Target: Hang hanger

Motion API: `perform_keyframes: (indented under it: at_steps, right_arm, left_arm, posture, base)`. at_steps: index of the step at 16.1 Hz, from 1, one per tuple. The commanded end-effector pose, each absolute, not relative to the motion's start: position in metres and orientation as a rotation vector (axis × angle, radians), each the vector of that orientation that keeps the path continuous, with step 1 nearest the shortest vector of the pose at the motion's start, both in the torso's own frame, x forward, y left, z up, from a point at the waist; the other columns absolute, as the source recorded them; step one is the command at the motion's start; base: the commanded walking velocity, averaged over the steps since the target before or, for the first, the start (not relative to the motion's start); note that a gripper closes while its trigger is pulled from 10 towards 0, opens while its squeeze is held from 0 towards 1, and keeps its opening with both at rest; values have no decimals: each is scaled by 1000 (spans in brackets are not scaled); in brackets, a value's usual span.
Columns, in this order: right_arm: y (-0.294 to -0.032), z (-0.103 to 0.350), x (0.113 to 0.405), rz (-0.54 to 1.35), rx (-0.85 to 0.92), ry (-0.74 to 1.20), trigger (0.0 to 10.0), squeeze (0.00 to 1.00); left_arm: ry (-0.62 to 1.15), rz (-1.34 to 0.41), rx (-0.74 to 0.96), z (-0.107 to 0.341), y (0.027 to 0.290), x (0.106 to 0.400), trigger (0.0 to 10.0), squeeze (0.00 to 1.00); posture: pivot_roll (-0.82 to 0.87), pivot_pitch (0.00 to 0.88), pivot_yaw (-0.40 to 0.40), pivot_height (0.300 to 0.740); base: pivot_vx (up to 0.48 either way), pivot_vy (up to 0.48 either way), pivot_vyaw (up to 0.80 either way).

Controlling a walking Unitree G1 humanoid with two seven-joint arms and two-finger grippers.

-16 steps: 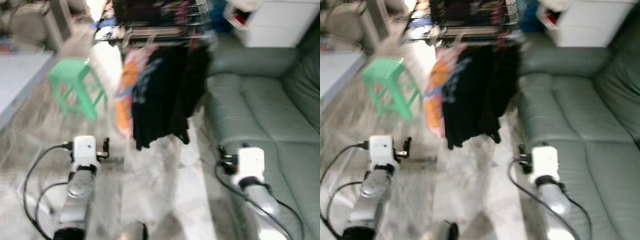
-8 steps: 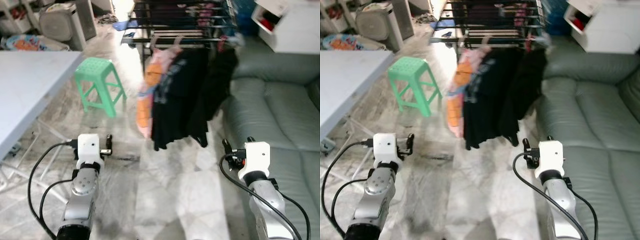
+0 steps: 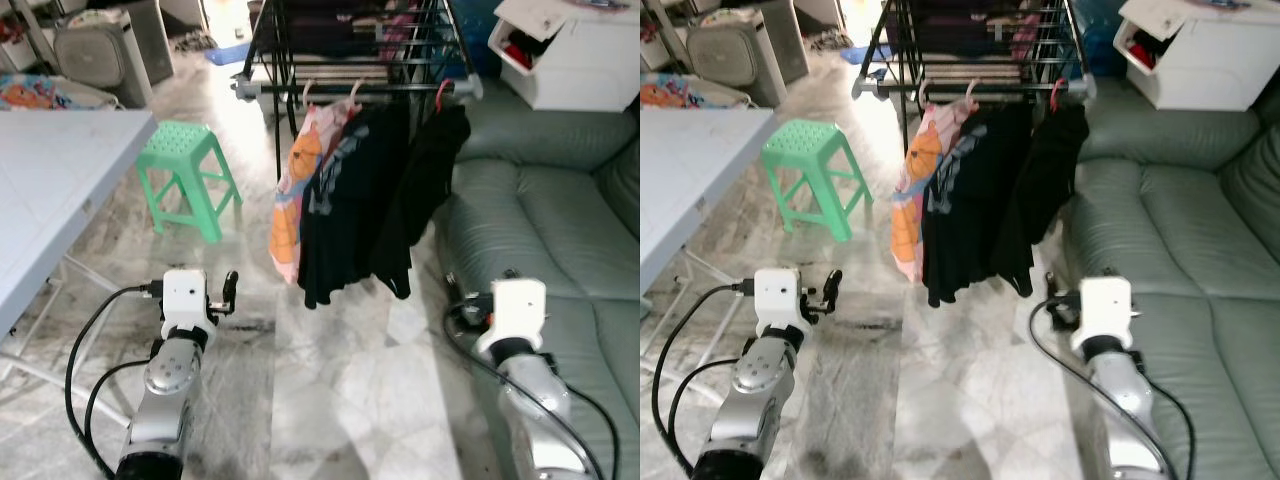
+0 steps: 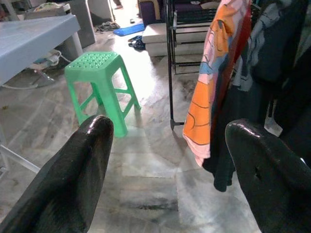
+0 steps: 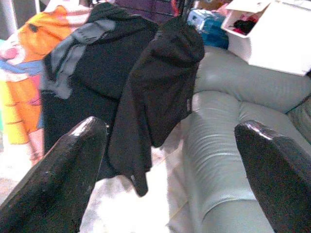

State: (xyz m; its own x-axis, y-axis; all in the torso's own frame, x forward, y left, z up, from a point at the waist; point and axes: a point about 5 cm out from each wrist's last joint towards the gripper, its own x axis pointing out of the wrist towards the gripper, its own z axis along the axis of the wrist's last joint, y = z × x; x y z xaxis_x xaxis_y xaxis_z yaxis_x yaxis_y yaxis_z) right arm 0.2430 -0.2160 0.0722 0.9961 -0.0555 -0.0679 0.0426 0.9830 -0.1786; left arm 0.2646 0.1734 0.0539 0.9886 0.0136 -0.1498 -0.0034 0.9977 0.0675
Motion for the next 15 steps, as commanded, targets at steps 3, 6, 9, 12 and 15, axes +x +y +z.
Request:
perform_keyframes:
  at_steps: [3, 6, 9, 12, 15]
  right_arm:
    - [-211, 75, 246, -48, -166, 58, 10000, 1000]
    - [-210, 73, 245, -64, -179, 62, 10000, 1000]
    - [-216, 75, 245, -89, -180, 58, 10000, 1000]
    - [-213, 73, 242, -50, -182, 76, 10000, 0]
    - [-216, 81, 243, -50, -218, 49, 10000, 0]
  left_arm:
    - [146, 15, 64, 57, 178, 267, 10000, 0]
    - [151, 7, 38, 57, 176, 268, 10000, 0]
    - [159, 2, 33, 56, 175, 266, 10000, 0]
    - [175, 8, 38, 54, 176, 265, 10000, 0]
    - [164, -5, 65, 56, 177, 266, 10000, 0]
  posture:
    - [-38, 0, 46, 740]
    - [-39, 0, 43, 740]
    - [-40, 0, 42, 740]
    - [-38, 0, 44, 740]
    - [-40, 0, 44, 740]
  base:
    - [414, 172, 0]
    - [309, 363, 0]
    - [246, 412, 0]
    - [0, 445, 0]
    - [0, 450, 0]
